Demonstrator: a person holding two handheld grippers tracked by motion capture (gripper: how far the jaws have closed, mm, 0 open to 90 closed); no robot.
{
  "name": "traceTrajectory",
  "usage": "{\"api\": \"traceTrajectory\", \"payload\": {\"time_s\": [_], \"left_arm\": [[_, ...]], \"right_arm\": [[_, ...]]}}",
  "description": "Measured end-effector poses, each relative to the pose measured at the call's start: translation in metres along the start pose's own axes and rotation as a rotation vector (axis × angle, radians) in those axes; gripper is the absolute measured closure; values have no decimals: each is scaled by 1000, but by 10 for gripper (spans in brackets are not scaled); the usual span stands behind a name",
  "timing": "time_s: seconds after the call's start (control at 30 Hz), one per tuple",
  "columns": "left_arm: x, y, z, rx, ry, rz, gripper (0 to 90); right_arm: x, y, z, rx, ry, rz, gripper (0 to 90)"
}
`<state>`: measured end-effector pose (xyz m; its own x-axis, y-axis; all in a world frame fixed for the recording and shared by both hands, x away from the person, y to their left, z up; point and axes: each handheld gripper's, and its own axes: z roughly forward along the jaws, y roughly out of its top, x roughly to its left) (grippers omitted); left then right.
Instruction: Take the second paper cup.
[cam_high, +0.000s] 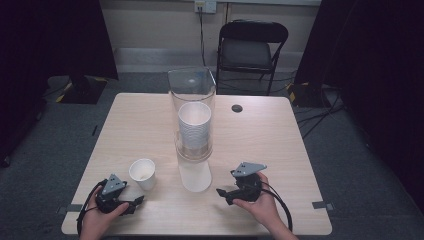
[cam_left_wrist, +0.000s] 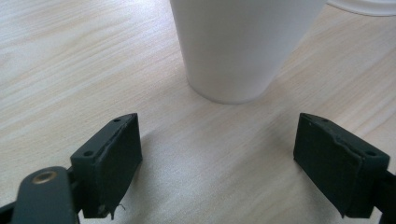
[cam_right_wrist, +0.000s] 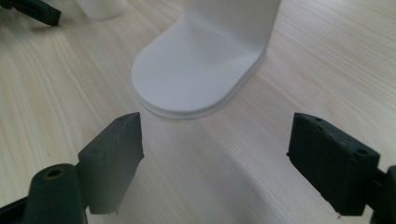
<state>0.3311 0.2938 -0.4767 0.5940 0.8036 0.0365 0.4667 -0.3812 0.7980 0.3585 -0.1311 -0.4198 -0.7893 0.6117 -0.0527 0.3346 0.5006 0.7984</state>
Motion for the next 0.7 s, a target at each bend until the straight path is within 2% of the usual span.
{"api": "traceTrajectory", "payload": {"time_s": [0.13,0.47,0.6,0.7], "left_arm": [[0,0,0,0,0,0,148],[0,0,0,0,0,0,148],[0,0,0,1,0,2,144],[0,0,0,1,0,2,144]], "right_arm": [[5,9,4,-18,28,-2,172],[17,37,14,-56,59,-21,174],[19,42,16,-67,60,-25,174],[19,45,18,-82,72,-10,174]]}}
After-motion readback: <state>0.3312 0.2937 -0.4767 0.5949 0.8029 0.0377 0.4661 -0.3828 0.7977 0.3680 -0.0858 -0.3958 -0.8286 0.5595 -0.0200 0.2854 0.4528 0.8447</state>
